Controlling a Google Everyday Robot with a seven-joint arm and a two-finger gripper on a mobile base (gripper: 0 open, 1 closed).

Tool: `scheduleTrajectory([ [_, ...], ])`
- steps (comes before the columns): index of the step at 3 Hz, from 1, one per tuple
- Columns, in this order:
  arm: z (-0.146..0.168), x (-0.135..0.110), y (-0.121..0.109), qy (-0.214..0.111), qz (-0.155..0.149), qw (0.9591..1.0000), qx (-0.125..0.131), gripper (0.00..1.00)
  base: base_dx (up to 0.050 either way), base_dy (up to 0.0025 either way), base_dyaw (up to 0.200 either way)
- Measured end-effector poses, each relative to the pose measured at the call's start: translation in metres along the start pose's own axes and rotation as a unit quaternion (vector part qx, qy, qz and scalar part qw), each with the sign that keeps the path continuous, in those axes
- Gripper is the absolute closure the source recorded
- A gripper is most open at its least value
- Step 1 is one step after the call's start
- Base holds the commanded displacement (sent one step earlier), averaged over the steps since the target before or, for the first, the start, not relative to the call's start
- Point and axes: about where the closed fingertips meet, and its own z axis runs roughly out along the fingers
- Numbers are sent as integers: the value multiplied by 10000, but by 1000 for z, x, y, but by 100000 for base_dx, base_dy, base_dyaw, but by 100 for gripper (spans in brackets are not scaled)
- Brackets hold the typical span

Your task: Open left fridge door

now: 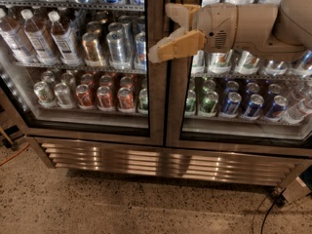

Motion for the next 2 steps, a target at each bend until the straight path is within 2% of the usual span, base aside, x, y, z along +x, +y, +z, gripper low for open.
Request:
scheduleTrajectory([
  [2,2,0,1,90,-13,10000,23,0,0,0,0],
])
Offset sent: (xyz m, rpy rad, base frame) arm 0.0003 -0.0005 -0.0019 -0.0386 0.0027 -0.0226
